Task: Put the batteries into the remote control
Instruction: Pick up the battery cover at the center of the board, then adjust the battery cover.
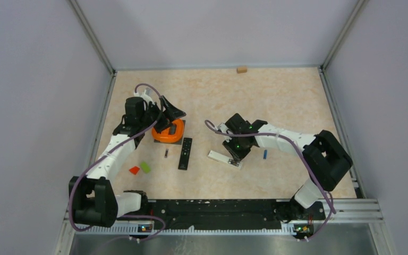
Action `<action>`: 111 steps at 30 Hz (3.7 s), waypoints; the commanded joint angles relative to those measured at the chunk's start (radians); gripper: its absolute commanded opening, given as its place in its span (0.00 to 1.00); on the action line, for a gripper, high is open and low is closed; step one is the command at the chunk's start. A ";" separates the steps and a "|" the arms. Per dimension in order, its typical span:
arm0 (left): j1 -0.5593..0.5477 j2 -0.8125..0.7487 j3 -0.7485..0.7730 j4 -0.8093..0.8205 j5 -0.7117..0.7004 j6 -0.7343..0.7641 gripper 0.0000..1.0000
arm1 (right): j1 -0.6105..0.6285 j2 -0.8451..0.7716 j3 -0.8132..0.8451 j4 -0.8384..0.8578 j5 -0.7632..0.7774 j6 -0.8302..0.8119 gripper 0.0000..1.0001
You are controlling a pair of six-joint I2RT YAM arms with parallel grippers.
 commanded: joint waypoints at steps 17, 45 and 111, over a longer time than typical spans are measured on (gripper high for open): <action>0.006 -0.041 0.019 0.008 -0.047 0.036 0.99 | -0.135 0.125 0.216 -0.002 0.256 0.047 0.69; 0.003 0.008 0.000 0.102 0.075 -0.027 0.99 | -0.214 0.377 0.347 -0.157 0.095 -0.134 0.38; -0.302 0.632 0.027 0.730 0.197 -0.332 0.38 | -0.173 0.128 0.251 -0.010 -0.294 -0.110 0.29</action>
